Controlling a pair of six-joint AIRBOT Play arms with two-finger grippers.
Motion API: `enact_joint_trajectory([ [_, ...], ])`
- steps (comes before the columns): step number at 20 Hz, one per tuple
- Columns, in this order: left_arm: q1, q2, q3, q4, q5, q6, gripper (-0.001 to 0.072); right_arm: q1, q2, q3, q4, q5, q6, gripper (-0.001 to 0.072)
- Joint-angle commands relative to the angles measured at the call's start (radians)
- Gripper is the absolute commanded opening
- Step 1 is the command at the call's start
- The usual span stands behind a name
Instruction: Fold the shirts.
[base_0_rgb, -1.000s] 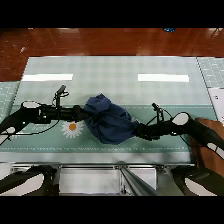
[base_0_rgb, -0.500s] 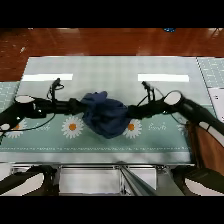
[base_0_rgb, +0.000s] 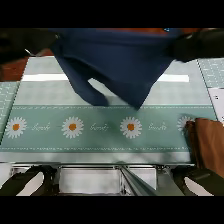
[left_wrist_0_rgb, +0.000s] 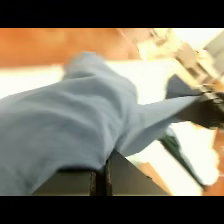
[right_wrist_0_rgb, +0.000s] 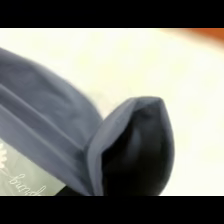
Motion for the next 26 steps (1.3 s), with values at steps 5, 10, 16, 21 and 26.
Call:
enact_joint_trajectory([
  [5, 0.005, 0.358, 0.182, 0.396, -0.008, -0.272, 0.0029, -0.007, 0.233, 0.147, -0.089, 0.219, 0.042, 0.0022],
  [10, 0.005, 0.482, 0.164, 0.457, -0.208, -0.381, 0.003, -0.007, 0.277, 0.137, -0.077, 0.302, 0.062, 0.0022],
  [16, 0.005, 0.472, -0.237, 0.459, -0.229, -0.408, 0.0031, -0.007, 0.266, -0.229, -0.056, 0.122, 0.059, 0.0022],
  [21, -0.052, 0.313, -0.605, 0.458, 0.187, -0.314, 0.003, -0.007, 0.005, -0.349, -0.059, -0.099, 0.032, 0.0022],
  [26, -0.163, -0.083, -0.524, 0.454, 0.495, -0.257, 0.0031, -0.023, -0.335, -0.273, -0.065, -0.291, 0.036, 0.0022],
])
